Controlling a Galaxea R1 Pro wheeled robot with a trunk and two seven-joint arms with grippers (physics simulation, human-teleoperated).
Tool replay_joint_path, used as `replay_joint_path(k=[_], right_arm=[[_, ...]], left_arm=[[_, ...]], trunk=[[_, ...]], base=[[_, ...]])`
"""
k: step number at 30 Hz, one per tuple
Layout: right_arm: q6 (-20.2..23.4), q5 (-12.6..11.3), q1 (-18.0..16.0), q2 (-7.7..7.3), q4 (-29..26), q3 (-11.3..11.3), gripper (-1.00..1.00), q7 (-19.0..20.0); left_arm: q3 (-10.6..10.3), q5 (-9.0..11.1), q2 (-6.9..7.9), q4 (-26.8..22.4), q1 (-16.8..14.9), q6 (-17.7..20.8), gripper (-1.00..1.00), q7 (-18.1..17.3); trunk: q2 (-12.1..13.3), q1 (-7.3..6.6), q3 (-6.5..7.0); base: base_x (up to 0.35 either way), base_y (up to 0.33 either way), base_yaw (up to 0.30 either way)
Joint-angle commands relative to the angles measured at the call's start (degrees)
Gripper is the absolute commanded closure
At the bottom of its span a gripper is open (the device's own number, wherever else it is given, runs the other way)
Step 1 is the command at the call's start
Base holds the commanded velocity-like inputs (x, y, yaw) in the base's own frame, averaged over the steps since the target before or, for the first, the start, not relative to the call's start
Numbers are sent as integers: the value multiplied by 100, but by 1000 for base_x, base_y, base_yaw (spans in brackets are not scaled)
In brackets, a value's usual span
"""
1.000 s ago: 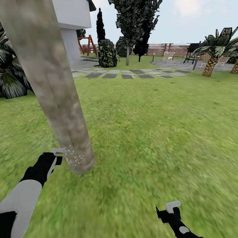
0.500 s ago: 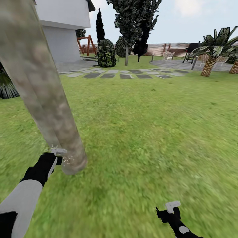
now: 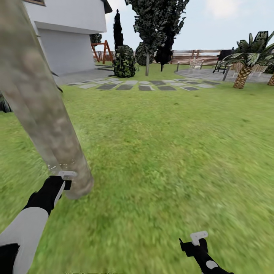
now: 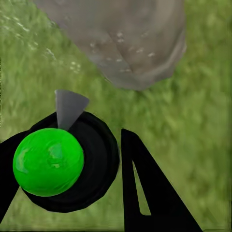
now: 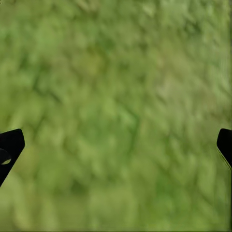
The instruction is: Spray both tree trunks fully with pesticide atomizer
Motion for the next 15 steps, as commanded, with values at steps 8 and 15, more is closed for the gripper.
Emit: replay_joint_path(k=[8, 15], right_arm=[[-14, -58, -1, -2, -1, 51, -100, -13], [-20, -62, -1, -9, -1, 48, -100, -13]], left_arm=[[33, -22, 67, 68, 115, 21, 100, 18], [30, -11, 54, 59, 153, 18, 100, 272]], trunk=[[-2, -1, -5], [-2, -1, -5]], base=[[14, -277, 274], [116, -274, 109]])
